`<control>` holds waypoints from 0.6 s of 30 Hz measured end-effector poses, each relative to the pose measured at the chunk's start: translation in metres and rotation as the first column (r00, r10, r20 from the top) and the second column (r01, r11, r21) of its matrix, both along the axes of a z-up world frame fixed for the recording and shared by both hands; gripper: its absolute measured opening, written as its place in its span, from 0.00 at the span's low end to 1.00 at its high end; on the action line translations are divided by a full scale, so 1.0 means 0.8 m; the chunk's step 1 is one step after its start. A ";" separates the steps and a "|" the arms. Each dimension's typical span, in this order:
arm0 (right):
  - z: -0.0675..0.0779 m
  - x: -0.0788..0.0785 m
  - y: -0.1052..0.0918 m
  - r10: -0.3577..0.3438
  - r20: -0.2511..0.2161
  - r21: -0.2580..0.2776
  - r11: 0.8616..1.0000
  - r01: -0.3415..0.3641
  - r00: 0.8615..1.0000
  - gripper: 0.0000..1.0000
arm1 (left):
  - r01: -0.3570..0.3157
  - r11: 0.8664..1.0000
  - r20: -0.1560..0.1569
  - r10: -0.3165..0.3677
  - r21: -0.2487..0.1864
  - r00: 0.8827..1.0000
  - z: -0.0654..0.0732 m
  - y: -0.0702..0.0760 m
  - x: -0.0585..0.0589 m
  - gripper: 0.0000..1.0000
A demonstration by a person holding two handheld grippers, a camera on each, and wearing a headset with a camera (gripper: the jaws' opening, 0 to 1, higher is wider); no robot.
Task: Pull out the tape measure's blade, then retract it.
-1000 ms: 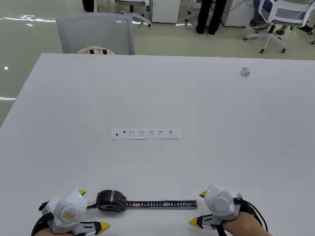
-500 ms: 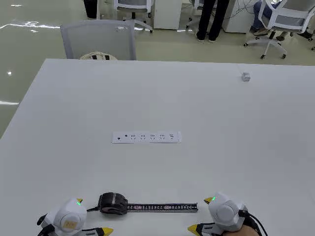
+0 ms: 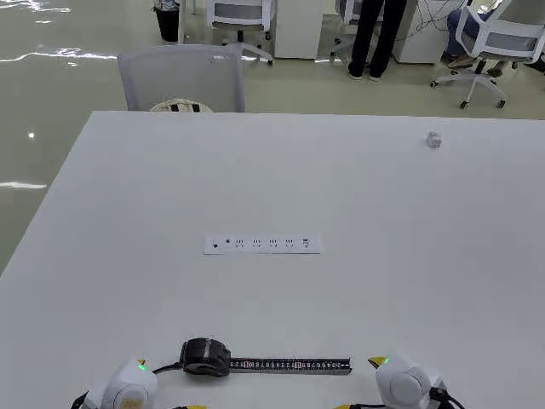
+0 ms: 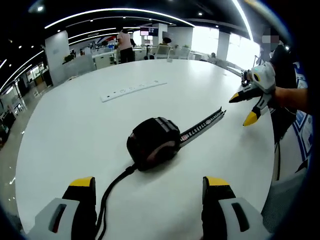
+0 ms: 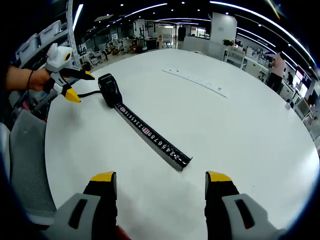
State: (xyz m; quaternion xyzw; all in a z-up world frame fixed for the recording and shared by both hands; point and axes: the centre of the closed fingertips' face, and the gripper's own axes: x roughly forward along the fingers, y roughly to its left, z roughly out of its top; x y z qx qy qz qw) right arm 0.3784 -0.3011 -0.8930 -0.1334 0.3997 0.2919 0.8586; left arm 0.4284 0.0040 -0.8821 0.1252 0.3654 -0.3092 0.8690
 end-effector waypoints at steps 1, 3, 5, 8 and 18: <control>0.001 -0.002 0.000 -0.004 0.001 0.001 1.000 0.004 1.000 0.74 | -0.007 1.000 0.001 0.007 -0.001 1.000 0.001 0.001 -0.002 0.85; 0.001 -0.004 -0.003 -0.022 0.004 0.009 1.000 0.022 1.000 0.74 | -0.023 1.000 0.001 0.023 -0.012 1.000 0.002 0.001 -0.007 0.85; 0.002 -0.006 -0.006 -0.045 0.007 0.017 0.999 0.045 0.999 0.75 | -0.033 0.999 0.000 0.033 -0.022 0.999 0.003 0.000 -0.013 0.85; 0.006 -0.011 -0.007 -0.065 0.013 0.026 0.998 0.064 0.998 0.76 | -0.044 0.999 -0.004 0.044 -0.029 0.999 0.002 -0.001 -0.020 0.85; 0.011 -0.027 -0.003 -0.124 0.018 0.052 0.991 0.123 0.992 0.80 | -0.097 0.993 -0.012 0.096 -0.067 0.995 0.005 -0.004 -0.040 0.85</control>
